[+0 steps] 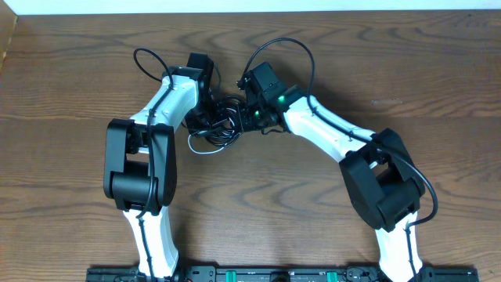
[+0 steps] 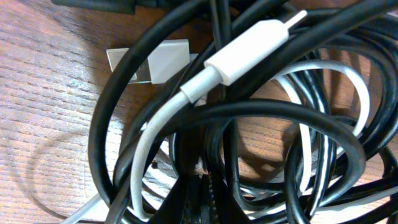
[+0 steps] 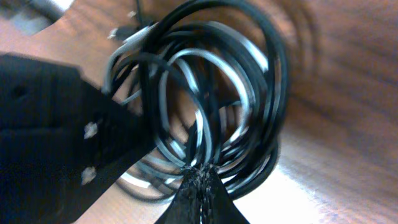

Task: Untangle cables

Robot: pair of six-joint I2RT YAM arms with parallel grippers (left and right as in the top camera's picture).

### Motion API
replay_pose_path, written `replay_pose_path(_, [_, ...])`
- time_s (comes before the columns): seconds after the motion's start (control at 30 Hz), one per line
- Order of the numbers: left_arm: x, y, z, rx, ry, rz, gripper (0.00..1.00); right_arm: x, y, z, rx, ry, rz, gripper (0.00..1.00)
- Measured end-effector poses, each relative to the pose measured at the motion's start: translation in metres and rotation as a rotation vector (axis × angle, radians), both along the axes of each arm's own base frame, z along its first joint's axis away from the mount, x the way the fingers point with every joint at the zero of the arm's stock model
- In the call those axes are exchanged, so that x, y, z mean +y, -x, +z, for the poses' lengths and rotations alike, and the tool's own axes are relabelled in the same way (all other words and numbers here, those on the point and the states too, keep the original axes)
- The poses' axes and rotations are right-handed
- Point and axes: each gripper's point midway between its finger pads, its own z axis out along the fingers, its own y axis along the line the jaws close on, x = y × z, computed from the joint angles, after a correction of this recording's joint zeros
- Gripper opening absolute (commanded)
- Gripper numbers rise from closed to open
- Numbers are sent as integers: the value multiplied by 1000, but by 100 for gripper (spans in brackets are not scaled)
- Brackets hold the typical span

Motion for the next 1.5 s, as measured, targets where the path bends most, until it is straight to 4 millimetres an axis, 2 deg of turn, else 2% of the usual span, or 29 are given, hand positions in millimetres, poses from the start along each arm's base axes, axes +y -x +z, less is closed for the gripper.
replay_pose_path(0.17, [0, 0, 0, 1, 0, 0, 8, -2, -9, 0, -56, 37, -30, 1])
replay_pose_path(0.33, [0, 0, 0, 0, 0, 0, 8, -3, -9, -1, -64, 53, -37, 2])
replay_pose_path(0.73, [-1, 0, 0, 1, 5, 0, 8, -3, 16, -14, -5, 115, -5, 1])
replay_pose_path(1.17, [-3, 0, 1, 3, 19, 0, 8, -13, 38, -37, 68, 138, 12, 1])
replay_pose_path(1.5, [1, -1, 2, 8, 45, 24, 8, -14, 46, -39, 113, 132, 13, 8])
